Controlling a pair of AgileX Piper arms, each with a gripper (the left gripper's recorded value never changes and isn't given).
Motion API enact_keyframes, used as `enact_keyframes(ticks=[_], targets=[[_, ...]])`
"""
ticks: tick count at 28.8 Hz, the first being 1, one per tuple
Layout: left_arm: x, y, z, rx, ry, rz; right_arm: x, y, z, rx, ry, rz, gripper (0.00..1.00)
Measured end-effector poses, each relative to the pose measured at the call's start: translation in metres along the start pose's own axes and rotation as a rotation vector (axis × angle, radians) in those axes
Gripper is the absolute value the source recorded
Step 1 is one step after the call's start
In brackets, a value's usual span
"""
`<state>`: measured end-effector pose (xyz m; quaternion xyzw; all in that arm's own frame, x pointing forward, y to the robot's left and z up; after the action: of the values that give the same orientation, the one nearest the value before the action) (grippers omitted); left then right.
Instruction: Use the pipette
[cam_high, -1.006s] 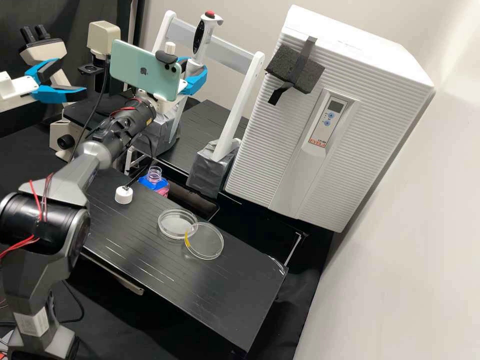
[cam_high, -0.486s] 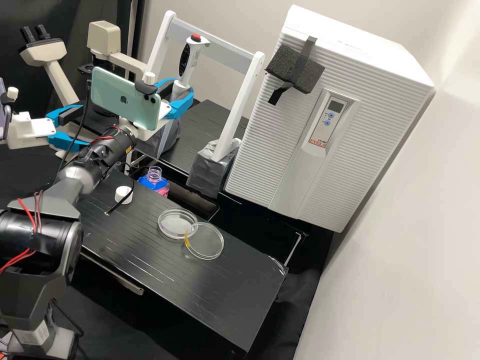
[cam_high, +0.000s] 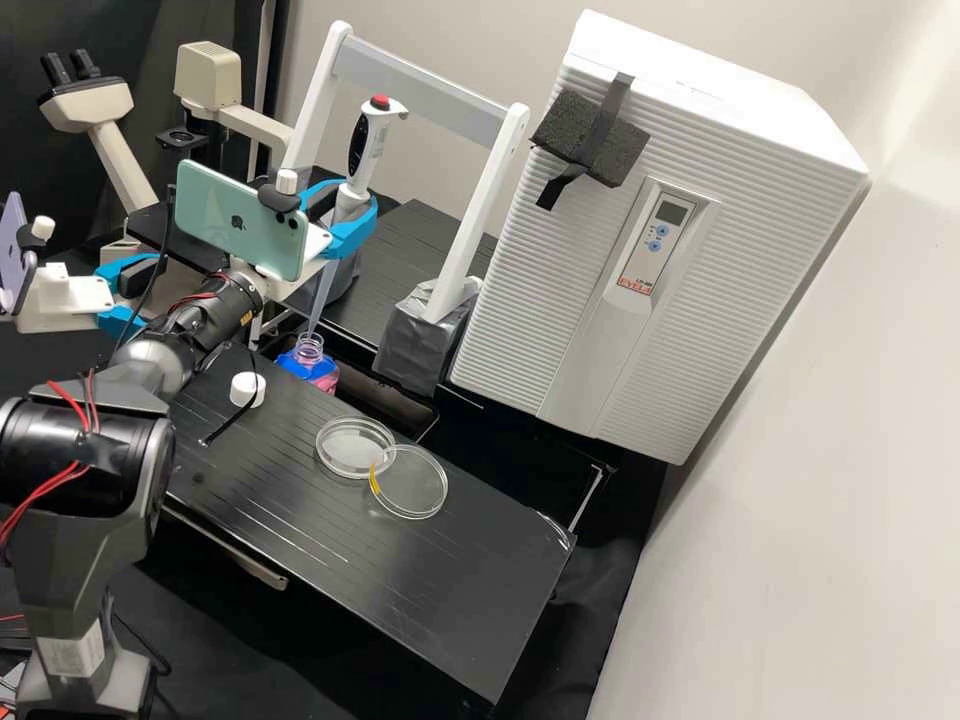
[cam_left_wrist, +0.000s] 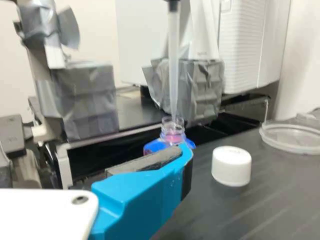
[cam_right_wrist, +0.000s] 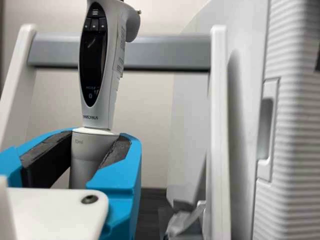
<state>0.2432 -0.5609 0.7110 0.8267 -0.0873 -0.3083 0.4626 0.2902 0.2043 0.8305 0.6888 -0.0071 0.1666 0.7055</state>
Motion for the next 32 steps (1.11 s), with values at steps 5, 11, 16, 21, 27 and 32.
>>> enact_keyframes(ticks=[5,11,16,21,27,32], targets=[[0.0,-0.007,0.0,-0.01,0.009,-0.022,0.001,-0.011,0.004,-0.009,-0.011,-0.026,0.0],[0.0008,-0.009,-0.001,-0.013,0.015,-0.027,-0.002,-0.021,0.014,-0.008,-0.026,-0.015,0.0],[0.0015,-0.012,-0.001,-0.018,0.019,-0.034,-0.004,-0.033,0.024,-0.008,-0.046,-0.021,0.0],[0.0019,-0.016,-0.001,-0.023,0.023,-0.048,-0.005,-0.04,0.029,-0.015,-0.057,-0.035,0.0],[0.0023,-0.017,-0.001,-0.024,0.024,-0.052,-0.006,-0.041,0.031,-0.018,-0.062,-0.043,0.0],[0.0023,-0.017,-0.001,-0.025,0.026,-0.052,-0.006,-0.041,0.03,-0.021,-0.056,-0.042,0.0]])
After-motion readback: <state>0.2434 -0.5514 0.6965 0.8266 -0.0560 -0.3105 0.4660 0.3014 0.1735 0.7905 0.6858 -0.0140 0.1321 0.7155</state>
